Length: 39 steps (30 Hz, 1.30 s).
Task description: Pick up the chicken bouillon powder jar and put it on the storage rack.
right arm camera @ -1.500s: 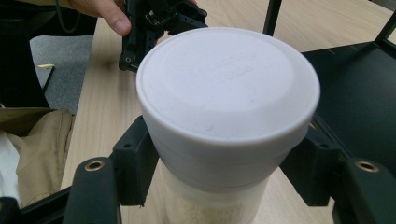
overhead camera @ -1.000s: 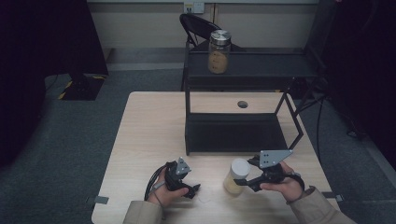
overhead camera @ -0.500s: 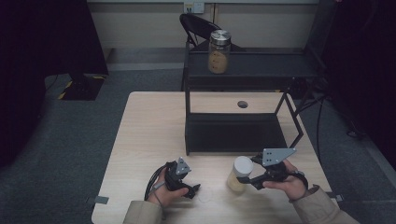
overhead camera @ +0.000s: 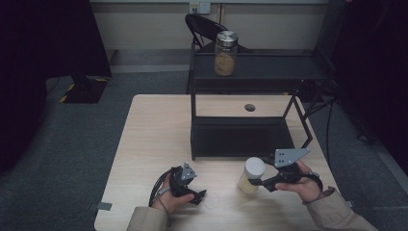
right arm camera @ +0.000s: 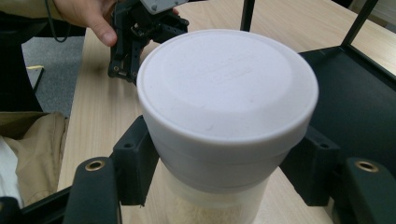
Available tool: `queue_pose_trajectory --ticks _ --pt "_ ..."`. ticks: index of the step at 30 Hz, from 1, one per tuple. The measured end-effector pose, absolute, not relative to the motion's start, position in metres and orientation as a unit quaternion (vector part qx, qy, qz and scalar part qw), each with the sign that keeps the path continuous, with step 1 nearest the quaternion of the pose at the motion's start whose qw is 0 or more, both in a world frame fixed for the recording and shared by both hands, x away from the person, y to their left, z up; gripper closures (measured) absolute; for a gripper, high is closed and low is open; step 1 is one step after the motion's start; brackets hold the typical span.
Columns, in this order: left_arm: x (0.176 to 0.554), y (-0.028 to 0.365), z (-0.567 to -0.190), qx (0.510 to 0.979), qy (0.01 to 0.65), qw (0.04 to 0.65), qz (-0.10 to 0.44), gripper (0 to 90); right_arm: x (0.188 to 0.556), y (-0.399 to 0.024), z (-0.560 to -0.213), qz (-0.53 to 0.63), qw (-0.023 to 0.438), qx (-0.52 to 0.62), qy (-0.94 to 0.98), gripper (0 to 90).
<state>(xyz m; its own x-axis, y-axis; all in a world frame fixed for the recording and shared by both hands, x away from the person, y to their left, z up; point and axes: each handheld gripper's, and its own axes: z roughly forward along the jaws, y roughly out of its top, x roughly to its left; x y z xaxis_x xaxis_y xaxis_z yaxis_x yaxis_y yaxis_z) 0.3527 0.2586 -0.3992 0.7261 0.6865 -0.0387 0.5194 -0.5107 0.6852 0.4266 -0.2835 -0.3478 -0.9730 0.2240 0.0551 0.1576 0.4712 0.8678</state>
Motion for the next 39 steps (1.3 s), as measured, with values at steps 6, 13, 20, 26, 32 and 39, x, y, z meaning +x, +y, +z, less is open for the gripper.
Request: queue_pose_trajectory --ticks 6,13,20,26,32,39 --pt "0.353 0.259 -0.399 0.861 0.350 0.349 0.120 0.1 0.428 -0.285 -0.344 0.505 0.036 0.119 0.854 34.1" --pt "0.353 0.258 -0.399 0.860 0.353 0.349 0.120 0.1 0.430 -0.285 -0.338 0.501 0.039 0.131 0.855 34.1" --pt "0.353 0.258 -0.399 0.860 0.352 0.349 0.120 0.1 0.437 -0.287 -0.329 0.498 0.043 0.143 0.854 34.1" --pt "0.353 0.257 -0.399 0.860 0.353 0.349 0.121 0.1 0.444 -0.287 -0.320 0.495 0.042 0.151 0.855 34.1" --pt "0.353 0.257 -0.399 0.860 0.353 0.349 0.121 0.1 0.451 -0.288 -0.310 0.493 0.049 0.158 0.854 34.1" --pt "0.353 0.257 -0.399 0.860 0.353 0.349 0.121 0.1 0.462 -0.288 -0.296 0.493 0.058 0.167 0.852 34.1"
